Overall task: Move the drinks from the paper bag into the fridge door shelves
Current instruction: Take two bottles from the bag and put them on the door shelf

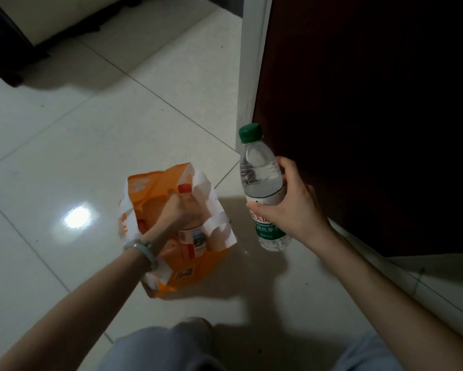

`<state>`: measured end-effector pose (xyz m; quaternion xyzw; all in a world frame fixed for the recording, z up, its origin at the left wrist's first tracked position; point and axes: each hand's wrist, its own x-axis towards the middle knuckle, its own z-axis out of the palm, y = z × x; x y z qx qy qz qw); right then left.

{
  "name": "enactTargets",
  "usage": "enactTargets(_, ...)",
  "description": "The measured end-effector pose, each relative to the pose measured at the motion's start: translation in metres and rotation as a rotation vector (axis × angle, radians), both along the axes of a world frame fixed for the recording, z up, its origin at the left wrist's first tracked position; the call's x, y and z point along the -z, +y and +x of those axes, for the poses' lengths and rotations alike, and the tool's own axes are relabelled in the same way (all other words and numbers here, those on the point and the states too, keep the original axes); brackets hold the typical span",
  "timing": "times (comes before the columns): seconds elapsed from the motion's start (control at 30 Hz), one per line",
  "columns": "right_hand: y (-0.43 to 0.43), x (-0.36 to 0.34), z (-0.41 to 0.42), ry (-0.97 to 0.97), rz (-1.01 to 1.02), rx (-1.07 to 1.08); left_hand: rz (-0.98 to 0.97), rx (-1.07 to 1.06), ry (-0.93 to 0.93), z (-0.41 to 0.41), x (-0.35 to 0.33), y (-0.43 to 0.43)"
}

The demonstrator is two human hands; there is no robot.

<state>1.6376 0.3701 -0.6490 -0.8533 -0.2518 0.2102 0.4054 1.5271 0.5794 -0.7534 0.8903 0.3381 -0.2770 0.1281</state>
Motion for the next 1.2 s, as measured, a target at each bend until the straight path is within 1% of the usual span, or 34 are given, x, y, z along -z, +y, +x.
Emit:
enactTargets(0.03,0.001,0.000,0.001,0.013,-0.011,0.001,-0.057,-0.122,-0.148,-0.003,-0.007,-0.014)
enactTargets(0.07,0.002,0.000,0.000,0.029,-0.023,-0.001,-0.150,-0.084,-0.349,-0.011,-0.023,-0.020)
enactTargets(0.13,0.003,0.001,0.000,0.058,-0.044,0.000,-0.322,-0.217,-0.619,-0.025,-0.043,-0.022)
enactTargets(0.2,0.006,0.001,0.001,0.077,-0.036,-0.003,-0.308,-0.143,-0.778,-0.035,-0.054,-0.023)
enactTargets(0.27,0.011,-0.001,0.003,0.124,0.037,0.009,-0.292,-0.106,-0.921,-0.033,-0.086,-0.023)
enactTargets(0.33,0.016,-0.011,0.004,0.187,0.127,0.022,-0.265,-0.077,-1.005,-0.031,-0.122,-0.016)
enactTargets(0.4,0.019,-0.035,0.004,0.208,0.205,0.030,-0.322,-0.074,-1.021,-0.030,-0.163,-0.008)
enactTargets(0.5,0.017,-0.094,0.005,0.206,0.281,0.073,-0.326,-0.051,-1.001,-0.025,-0.234,-0.005)
enactTargets(0.67,-0.013,-0.241,-0.008,0.175,0.318,0.152,-0.362,-0.047,-0.952,-0.029,-0.368,-0.030)
enactTargets(0.8,-0.047,-0.374,-0.035,0.125,0.289,0.218,-0.392,0.050,-0.925,-0.030,-0.490,-0.059)
enactTargets(0.97,-0.098,-0.527,-0.081,0.129,0.269,0.269,-0.430,0.195,-0.861,-0.039,-0.633,-0.104)
enactTargets(1.1,-0.139,-0.625,-0.111,0.089,0.258,0.315,-0.416,0.324,-0.827,-0.042,-0.725,-0.146)
enactTargets(1.2,-0.171,-0.681,-0.132,0.040,0.286,0.369,-0.416,0.465,-0.847,-0.040,-0.780,-0.178)
